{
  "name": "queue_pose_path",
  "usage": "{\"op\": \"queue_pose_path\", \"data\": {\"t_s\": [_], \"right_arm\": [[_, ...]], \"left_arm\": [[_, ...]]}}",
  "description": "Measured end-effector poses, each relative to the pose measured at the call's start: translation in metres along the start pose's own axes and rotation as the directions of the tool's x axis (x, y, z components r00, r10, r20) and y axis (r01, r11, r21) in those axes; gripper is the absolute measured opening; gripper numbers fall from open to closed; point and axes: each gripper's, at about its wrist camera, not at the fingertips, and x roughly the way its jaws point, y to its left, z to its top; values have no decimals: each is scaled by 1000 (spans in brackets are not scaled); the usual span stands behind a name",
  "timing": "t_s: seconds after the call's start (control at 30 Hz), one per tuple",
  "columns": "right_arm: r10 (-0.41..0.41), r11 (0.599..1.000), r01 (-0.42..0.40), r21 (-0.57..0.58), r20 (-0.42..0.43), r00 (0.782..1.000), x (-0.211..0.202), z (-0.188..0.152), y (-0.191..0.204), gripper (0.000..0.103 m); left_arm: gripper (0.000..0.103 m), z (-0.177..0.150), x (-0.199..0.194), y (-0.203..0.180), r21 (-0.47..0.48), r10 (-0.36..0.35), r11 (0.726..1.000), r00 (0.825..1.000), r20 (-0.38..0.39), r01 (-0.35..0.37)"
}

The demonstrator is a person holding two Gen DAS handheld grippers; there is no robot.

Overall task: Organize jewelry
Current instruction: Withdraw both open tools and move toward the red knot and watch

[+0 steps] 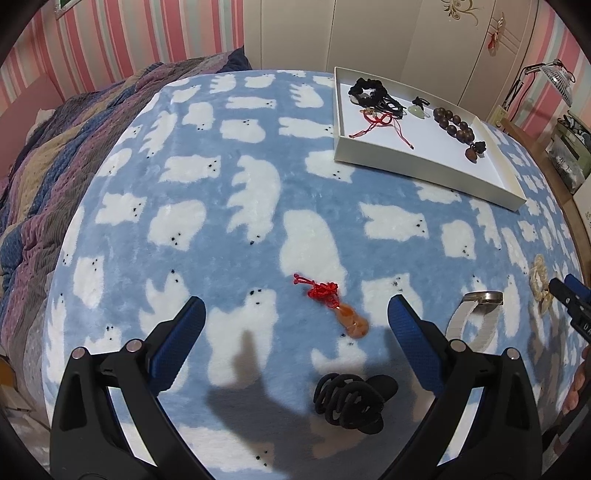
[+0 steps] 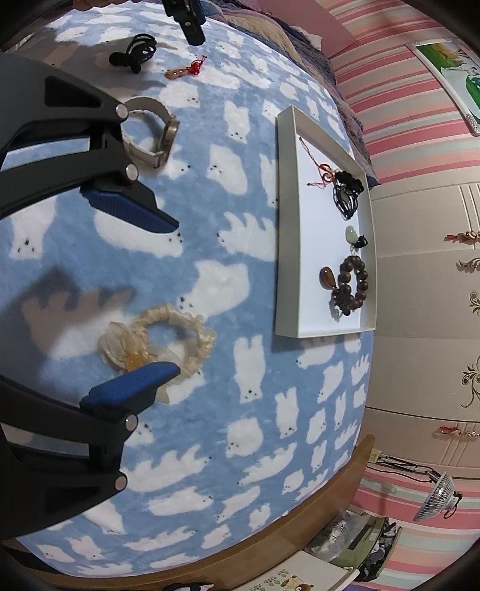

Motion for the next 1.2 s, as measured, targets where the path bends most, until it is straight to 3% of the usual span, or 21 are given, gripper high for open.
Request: {"op": "queue_pose_path", "data": {"t_s": [1.2], "right_arm": [[13, 1000, -13, 1, -60, 998, 16, -21, 0, 72]], "left_arm": [[97, 0, 18, -7, 9, -13, 1000, 999, -40, 13]]}}
